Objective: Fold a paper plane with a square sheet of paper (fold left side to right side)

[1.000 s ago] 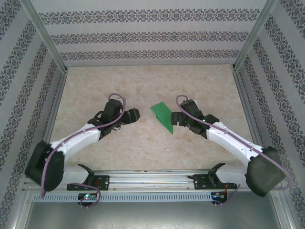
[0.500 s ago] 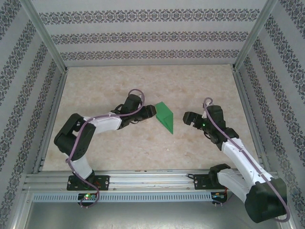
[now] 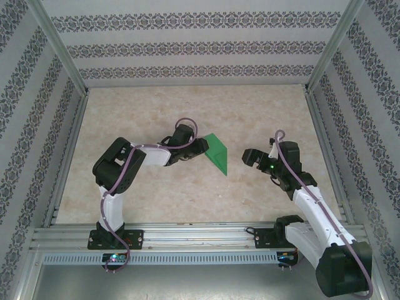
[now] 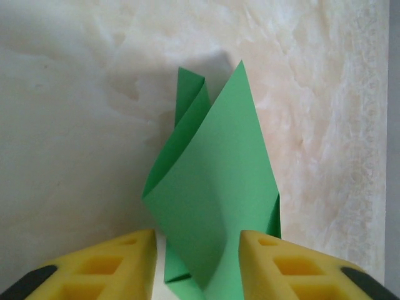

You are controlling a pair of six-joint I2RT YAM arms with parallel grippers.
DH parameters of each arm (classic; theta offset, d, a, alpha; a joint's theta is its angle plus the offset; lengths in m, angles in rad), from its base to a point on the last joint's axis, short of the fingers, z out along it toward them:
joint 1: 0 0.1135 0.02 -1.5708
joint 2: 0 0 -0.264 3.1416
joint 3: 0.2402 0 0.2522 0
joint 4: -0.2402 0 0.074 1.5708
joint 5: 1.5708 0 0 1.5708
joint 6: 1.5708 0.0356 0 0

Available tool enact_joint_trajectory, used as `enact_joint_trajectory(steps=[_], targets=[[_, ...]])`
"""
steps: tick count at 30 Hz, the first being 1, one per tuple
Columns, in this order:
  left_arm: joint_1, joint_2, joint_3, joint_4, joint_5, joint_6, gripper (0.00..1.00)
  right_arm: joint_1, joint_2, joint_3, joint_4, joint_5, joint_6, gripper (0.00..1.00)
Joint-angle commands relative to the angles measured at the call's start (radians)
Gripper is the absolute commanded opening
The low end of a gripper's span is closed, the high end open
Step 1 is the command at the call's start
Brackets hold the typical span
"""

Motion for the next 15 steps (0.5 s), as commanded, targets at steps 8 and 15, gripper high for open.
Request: enact_joint_trajectory(steps=[8,15], targets=[[-0.006,0.02,0.032,0.076,0.044,0.026,0.1,-0.066,0.047,-0.018,0.125,-0.216,0.018,0.98],[0.027,-0.119,-0.084,0.137,0.177,0.122,0.01,-0.087,0.129,-0.02,0.248,-0.409,0.024,0.98]])
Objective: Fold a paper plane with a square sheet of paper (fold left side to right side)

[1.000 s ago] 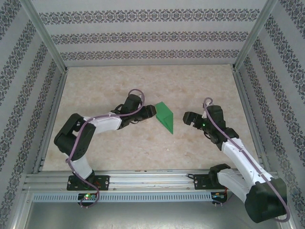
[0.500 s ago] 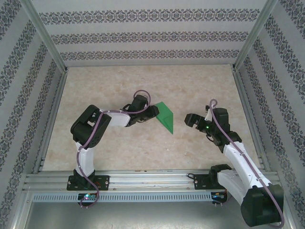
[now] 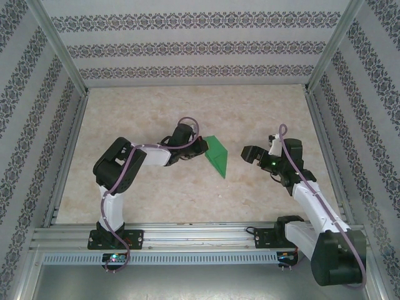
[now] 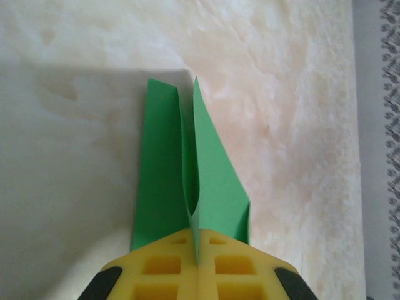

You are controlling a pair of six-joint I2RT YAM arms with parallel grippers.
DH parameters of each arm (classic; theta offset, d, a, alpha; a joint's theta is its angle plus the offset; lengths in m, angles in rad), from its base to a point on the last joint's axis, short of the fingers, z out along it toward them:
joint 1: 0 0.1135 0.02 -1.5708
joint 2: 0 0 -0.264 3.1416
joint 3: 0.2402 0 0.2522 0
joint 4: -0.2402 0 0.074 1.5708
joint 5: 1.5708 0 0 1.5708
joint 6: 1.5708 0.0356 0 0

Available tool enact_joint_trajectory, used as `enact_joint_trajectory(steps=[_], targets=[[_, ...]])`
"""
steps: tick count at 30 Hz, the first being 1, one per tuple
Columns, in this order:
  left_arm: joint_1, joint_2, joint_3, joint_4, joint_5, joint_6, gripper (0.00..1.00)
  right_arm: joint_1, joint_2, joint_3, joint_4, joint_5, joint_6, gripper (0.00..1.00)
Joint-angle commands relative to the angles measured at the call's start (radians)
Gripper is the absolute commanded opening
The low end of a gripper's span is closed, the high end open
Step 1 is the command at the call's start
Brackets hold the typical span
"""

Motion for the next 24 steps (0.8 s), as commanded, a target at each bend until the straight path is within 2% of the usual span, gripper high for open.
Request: enact_joint_trajectory(steps=[1,7,13,20,24], targets=[[0.027,-0.12,-0.073,0.08,0.116,0.09,0.0,-0.008,0.041,-0.004,0.104,-0.158,-0.005,0.98],[0.068,-0.318,-0.238,0.112,0.301,0.21,0.0,0.025,0.195,0.026,0.177,-0.319,-0.063,0.97],[0.092,-0.464,-0.341,0.095,0.409,0.275,0.0,0.139,0.341,0.071,0.257,-0.371,-0.108,0.96],[0.095,-0.526,-0.382,0.091,0.461,0.283,0.0,0.25,0.486,0.118,0.396,-0.423,-0.101,0.92],[0.096,-0.523,-0.39,0.088,0.452,0.278,0.0,0.289,0.541,0.144,0.463,-0.46,-0.06,0.84]])
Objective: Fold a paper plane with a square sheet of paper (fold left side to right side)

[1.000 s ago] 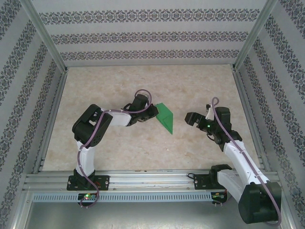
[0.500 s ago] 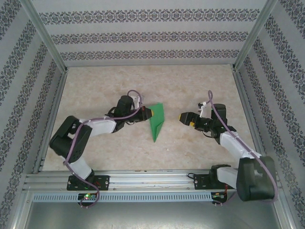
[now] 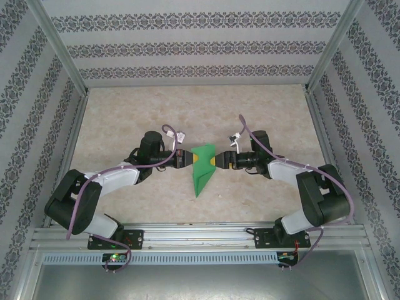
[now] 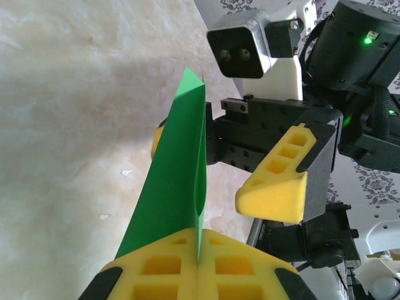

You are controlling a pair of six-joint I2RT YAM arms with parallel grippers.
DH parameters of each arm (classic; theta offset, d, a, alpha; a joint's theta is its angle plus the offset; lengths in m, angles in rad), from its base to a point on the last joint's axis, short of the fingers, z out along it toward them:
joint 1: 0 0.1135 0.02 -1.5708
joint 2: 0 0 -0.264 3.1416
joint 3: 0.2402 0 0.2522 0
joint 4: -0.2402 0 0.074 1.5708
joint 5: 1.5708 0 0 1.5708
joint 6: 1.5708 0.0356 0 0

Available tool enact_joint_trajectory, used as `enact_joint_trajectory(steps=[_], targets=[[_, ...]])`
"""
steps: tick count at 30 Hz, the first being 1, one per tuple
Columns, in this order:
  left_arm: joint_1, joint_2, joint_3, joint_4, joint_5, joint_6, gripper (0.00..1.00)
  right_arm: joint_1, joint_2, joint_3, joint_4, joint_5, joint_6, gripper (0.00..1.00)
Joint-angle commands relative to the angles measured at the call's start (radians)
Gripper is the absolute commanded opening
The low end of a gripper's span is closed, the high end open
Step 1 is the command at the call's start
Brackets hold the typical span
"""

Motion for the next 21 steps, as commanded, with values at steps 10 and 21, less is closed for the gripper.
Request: enact_joint_trajectory(steps=[10,21], targets=[[0.014,0.009,-0.038,0.013,-0.033,0.021,0.0,0.016,0.023,0.062,0.054,-0.07,0.006,0.57],[0.017,0.029,-0.076,0.025,-0.042,0.013,0.0,0.001,0.033,0.098,-0.021,-0.018,-0.027,0.4]])
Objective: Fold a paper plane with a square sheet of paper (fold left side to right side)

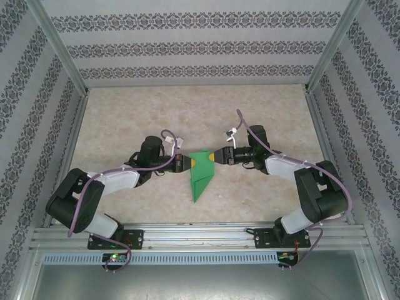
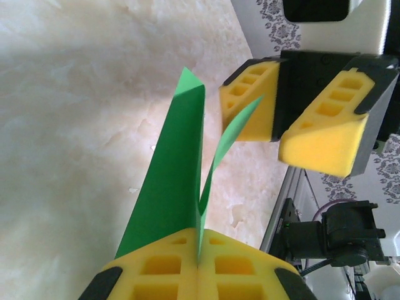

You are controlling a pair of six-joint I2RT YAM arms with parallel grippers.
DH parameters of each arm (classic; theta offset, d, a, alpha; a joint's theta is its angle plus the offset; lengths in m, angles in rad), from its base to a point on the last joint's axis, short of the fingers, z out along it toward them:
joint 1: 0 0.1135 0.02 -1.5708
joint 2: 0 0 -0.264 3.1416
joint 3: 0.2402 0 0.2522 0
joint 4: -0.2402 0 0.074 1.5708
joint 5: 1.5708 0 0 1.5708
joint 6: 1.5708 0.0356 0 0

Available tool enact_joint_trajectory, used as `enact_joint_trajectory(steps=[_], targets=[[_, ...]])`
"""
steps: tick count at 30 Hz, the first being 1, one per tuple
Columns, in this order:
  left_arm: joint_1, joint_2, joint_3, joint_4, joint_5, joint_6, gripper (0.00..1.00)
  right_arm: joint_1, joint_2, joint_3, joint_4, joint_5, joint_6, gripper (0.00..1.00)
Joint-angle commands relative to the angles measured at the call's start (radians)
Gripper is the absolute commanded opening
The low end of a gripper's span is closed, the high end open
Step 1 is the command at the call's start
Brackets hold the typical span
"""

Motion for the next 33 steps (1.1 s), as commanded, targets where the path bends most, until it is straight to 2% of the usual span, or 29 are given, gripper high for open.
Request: enact_joint_trajectory(steps=[1,7,10,12,16,19,22,27,30,33], targets=[[0.016,0.013,-0.017,0.03,-0.002,0.012,0.0,-0.011,0.015,0.033,-0.024,0.015,-0.036,0.37],[0.016,0.023,-0.024,0.042,0.004,0.007,0.0,-0.007,0.045,0.051,-0.058,0.043,-0.042,0.15],[0.017,0.024,-0.025,0.039,0.004,0.01,0.02,-0.006,0.055,0.061,-0.085,0.07,-0.054,0.0],[0.016,0.021,-0.025,0.021,-0.003,0.02,0.11,-0.008,0.055,0.064,-0.096,0.085,-0.055,0.0],[0.021,-0.037,-0.023,-0.115,-0.104,0.091,0.45,-0.01,0.051,0.08,-0.143,0.101,-0.053,0.0],[0.029,-0.138,-0.013,-0.281,-0.222,0.168,0.56,-0.011,0.044,0.105,-0.222,0.111,-0.059,0.0],[0.027,-0.265,0.021,-0.476,-0.338,0.263,0.57,-0.011,0.041,0.155,-0.373,0.154,-0.077,0.0],[-0.028,-0.408,0.072,-0.697,-0.434,0.369,0.54,-0.024,0.057,0.213,-0.508,0.197,-0.003,0.0],[-0.125,-0.433,0.1,-0.796,-0.514,0.405,0.52,-0.034,0.066,0.222,-0.525,0.2,0.054,0.0],[-0.264,-0.417,0.129,-0.861,-0.631,0.431,0.52,-0.049,0.07,0.222,-0.525,0.21,0.1,0.0]])
